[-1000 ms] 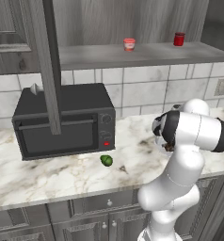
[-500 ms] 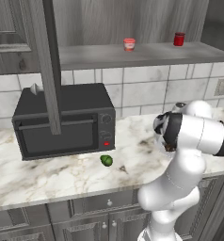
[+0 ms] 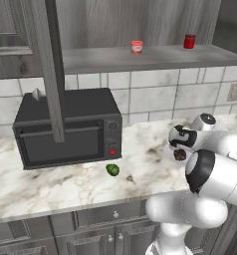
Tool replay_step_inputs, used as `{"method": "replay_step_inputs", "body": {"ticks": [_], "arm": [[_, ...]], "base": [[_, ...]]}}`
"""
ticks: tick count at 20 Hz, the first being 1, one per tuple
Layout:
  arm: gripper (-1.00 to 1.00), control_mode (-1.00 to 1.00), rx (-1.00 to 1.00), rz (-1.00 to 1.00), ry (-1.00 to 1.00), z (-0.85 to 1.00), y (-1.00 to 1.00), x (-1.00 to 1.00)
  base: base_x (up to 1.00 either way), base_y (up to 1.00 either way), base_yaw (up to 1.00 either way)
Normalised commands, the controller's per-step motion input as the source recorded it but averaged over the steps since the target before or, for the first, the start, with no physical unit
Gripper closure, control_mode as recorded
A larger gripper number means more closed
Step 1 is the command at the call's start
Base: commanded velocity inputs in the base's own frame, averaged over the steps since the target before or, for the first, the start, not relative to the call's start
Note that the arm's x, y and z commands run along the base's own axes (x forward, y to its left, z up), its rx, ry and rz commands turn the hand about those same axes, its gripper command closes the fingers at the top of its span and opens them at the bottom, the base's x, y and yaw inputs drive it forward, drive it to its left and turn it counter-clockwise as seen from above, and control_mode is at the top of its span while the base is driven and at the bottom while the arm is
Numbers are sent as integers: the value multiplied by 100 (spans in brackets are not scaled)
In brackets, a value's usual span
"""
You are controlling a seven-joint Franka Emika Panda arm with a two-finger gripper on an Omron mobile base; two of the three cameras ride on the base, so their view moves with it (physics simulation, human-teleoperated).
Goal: Pick the avocado and bread from the counter and place them on the plate. Then pick the jam from the cabinet and place it next to the plate. Lastly close the cabinet door.
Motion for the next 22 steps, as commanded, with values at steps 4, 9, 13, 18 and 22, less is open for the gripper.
{"method": "replay_step_inputs", "body": {"ticks": [4,9,13,18,22], "arm": [[-100,-100,-2,0,-16,34,26,-48],[-100,-100,-4,0,-4,33,32,-44],[-100,-100,-3,0,0,28,36,-42],[-100,-100,-5,0,0,31,37,-39],[-100,-100,-3,0,0,31,40,-35]], "base": [[0,0,0],[0,0,0],[0,0,0],[0,0,0],[0,0,0]]}}
